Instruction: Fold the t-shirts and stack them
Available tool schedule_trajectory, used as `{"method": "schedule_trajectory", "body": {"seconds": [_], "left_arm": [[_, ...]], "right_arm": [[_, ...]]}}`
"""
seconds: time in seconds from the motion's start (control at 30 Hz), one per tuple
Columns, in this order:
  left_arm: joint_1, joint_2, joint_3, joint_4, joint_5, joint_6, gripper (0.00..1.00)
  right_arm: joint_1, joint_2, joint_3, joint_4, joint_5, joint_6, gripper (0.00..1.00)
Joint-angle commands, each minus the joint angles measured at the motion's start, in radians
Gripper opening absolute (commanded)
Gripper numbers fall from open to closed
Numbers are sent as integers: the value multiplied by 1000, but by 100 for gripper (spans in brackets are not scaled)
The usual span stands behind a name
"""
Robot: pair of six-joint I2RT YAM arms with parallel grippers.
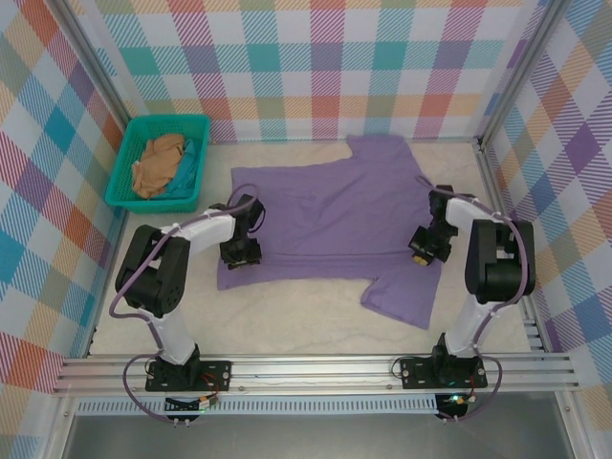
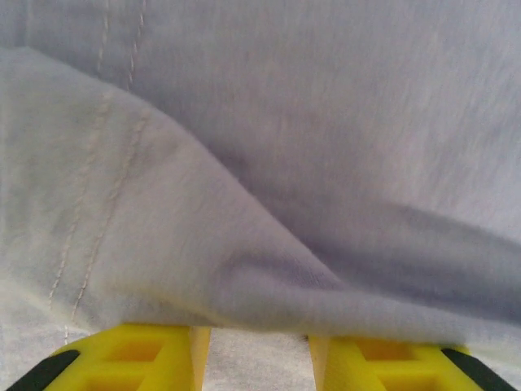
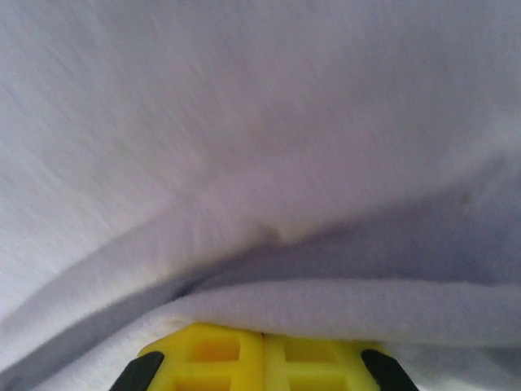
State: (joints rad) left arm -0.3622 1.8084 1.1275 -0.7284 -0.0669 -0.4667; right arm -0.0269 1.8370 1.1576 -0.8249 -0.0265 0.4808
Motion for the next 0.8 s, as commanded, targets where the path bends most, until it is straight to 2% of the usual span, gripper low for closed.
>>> {"method": "schedule_trajectory", "body": {"seconds": [0.0, 0.2, 0.4, 0.53, 0.63, 0.77], "left_arm": [[31, 66, 38, 10, -71, 52, 37], [37, 105, 111, 9, -66, 70, 36], [35, 0, 179, -54, -34, 86, 36], [36, -52, 283, -130, -38, 117, 39], [40, -21, 384, -170, -61, 135, 39], [61, 88, 513, -152, -40, 136, 39]], "right_arm": [[1, 74, 76, 17, 70, -14, 1], [0, 126, 160, 6, 58, -20, 0], [0, 13, 175, -31, -43, -63, 1], [0, -31, 268, -81, -118, -98, 5], [-1, 34, 410, -132, -133, -125, 5], [0, 202, 643, -168, -142, -157, 4]]}}
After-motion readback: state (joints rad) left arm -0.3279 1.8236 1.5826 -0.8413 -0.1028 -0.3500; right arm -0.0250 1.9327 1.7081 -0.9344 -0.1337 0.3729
